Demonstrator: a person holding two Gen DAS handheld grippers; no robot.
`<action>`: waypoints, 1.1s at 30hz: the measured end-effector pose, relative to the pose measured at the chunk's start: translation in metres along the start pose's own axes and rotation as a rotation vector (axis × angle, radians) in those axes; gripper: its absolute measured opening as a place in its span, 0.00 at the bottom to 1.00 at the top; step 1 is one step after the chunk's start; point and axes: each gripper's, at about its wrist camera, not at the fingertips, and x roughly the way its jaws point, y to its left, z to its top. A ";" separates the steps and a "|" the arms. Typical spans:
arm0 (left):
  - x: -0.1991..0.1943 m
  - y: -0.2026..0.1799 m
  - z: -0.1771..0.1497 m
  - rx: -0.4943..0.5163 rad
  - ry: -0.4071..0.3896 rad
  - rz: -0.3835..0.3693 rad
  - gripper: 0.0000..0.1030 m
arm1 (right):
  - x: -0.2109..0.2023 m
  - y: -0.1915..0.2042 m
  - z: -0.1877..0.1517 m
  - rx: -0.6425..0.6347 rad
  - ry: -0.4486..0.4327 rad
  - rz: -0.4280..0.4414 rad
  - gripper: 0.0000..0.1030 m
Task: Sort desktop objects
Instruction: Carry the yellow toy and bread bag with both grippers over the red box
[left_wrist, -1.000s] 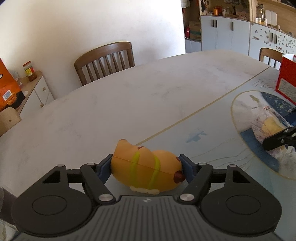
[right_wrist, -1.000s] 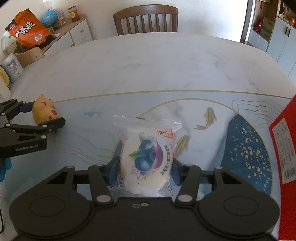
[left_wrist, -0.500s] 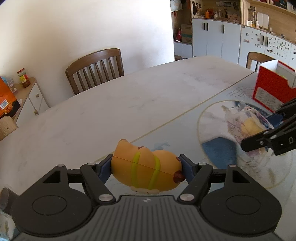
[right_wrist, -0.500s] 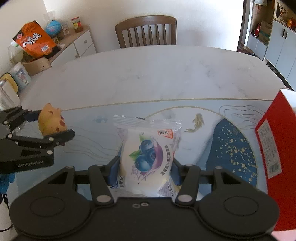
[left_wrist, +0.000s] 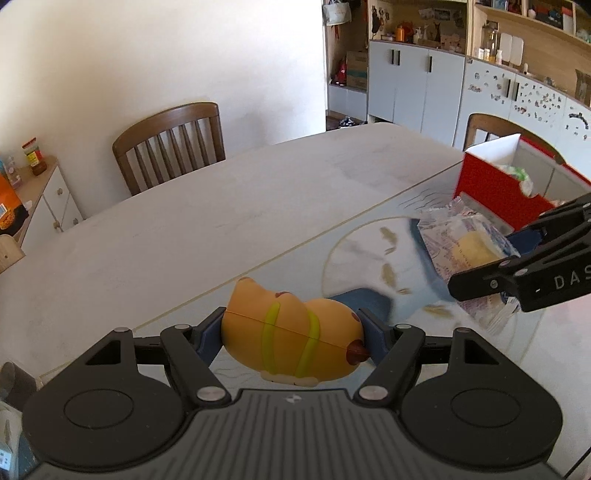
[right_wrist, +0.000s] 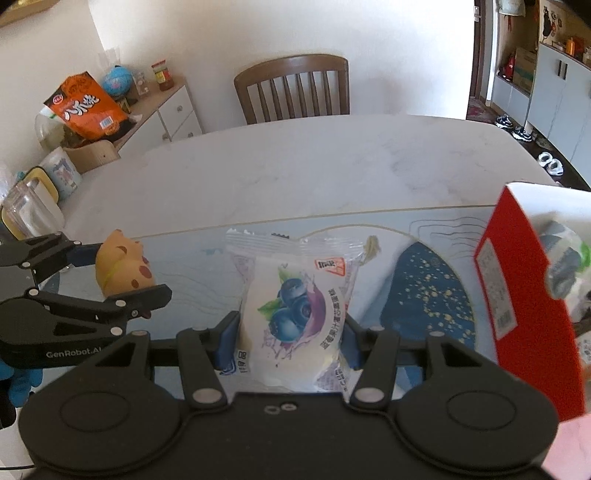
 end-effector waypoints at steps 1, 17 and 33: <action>-0.002 -0.004 0.001 -0.001 0.000 -0.006 0.72 | -0.004 -0.003 -0.001 0.004 -0.004 0.003 0.53; -0.022 -0.077 0.031 0.006 -0.014 -0.083 0.72 | -0.064 -0.055 -0.016 0.011 -0.034 0.015 0.53; -0.017 -0.153 0.074 0.035 -0.056 -0.144 0.72 | -0.109 -0.132 -0.018 0.004 -0.057 -0.016 0.53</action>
